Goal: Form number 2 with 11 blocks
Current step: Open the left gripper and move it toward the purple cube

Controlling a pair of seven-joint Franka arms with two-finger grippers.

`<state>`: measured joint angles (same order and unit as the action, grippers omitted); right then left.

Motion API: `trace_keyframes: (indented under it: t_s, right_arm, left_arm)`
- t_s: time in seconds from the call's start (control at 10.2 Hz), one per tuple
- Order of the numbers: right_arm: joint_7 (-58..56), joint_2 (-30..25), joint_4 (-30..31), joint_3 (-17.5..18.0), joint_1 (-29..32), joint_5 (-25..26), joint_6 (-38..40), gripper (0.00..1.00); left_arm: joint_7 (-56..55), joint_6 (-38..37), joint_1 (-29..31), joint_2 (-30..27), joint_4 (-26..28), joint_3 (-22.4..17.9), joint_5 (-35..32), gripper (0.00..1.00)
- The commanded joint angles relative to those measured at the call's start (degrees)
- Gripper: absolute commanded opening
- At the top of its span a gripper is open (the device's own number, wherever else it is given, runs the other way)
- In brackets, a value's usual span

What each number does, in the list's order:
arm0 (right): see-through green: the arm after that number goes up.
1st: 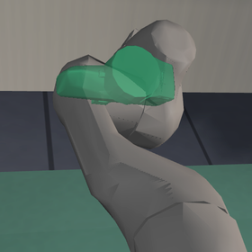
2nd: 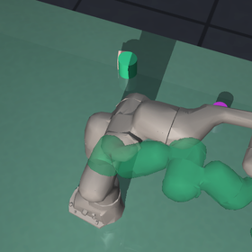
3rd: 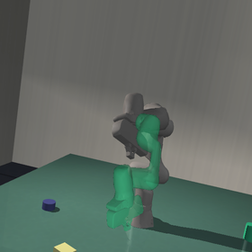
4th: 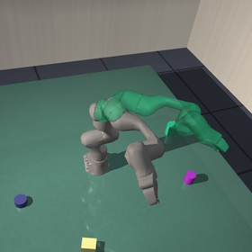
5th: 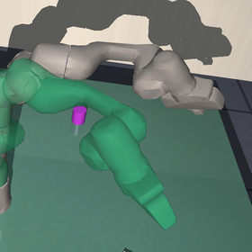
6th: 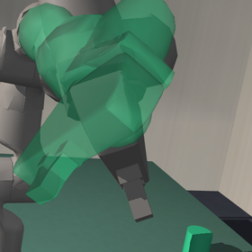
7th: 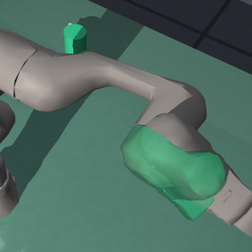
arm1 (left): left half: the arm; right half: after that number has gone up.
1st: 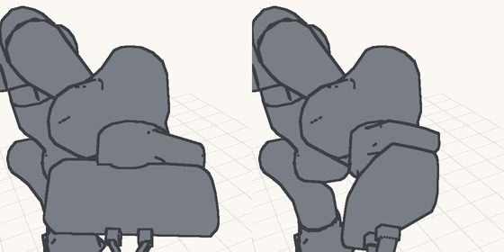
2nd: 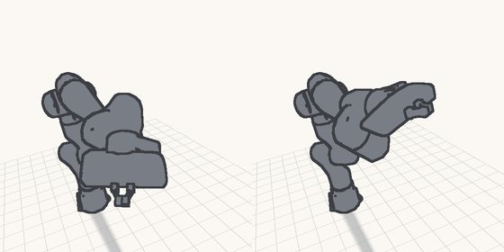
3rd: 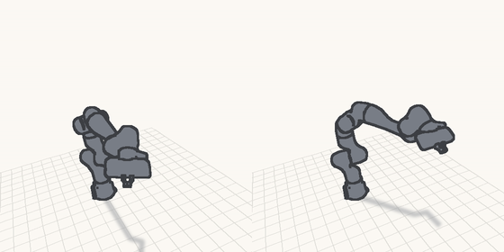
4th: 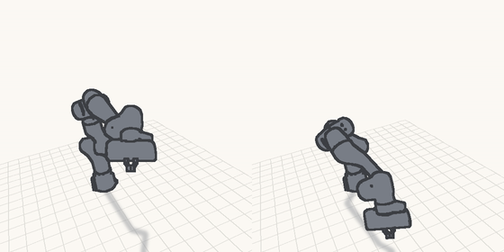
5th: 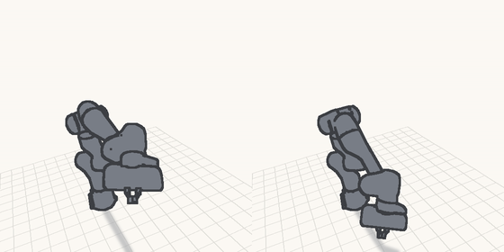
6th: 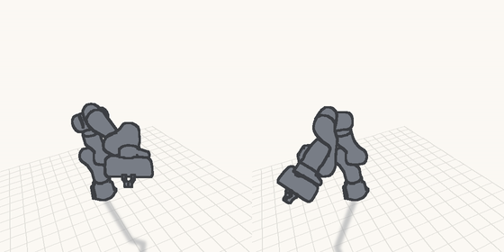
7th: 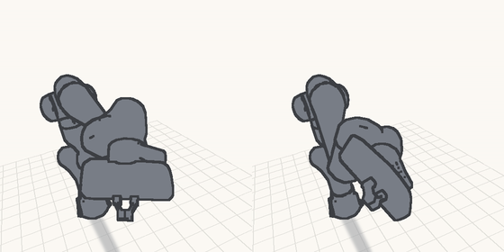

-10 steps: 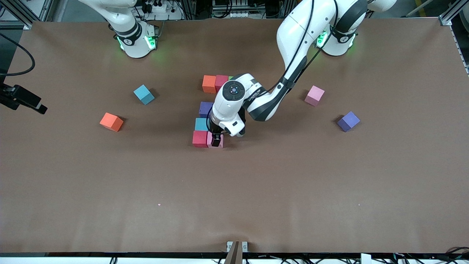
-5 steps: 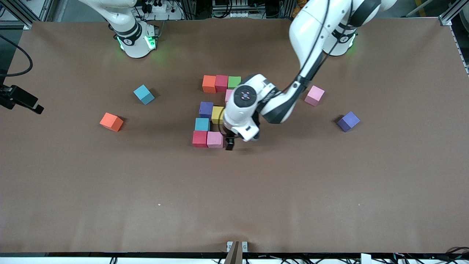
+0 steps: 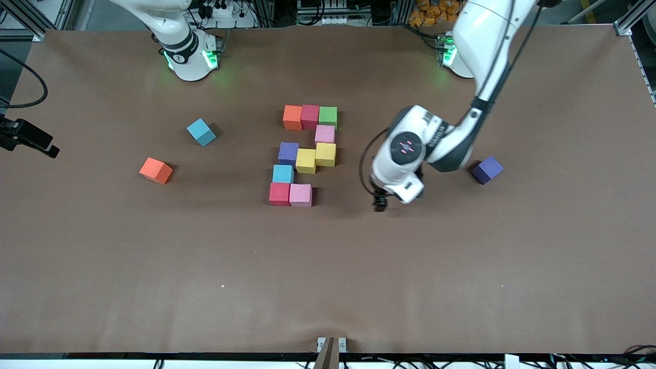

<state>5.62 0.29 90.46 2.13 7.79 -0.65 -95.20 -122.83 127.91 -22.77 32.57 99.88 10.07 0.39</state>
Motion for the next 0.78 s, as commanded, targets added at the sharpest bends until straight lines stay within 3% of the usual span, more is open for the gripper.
trace_keyframes:
  t_s: [0.0,0.29,0.68]
  right_arm:
    - [-0.3,0.5,-1.3,0.7,0.7,0.8,1.1,1.0]
    - [-0.4,0.5,-1.3,0.7,0.6,0.9,1.1,1.0]
    - [-0.2,0.5,-1.3,0.7,0.9,0.6,1.0,1.0]
  left_arm:
    - [2.8,-7.0,7.9,-2.9,2.6,0.4,-1.7,1.0]
    - [6.5,-9.2,18.3,-5.7,4.5,0.4,-2.2,1.0]
    - [5.8,-9.6,25.8,-10.0,12.3,0.3,-2.3,1.0]
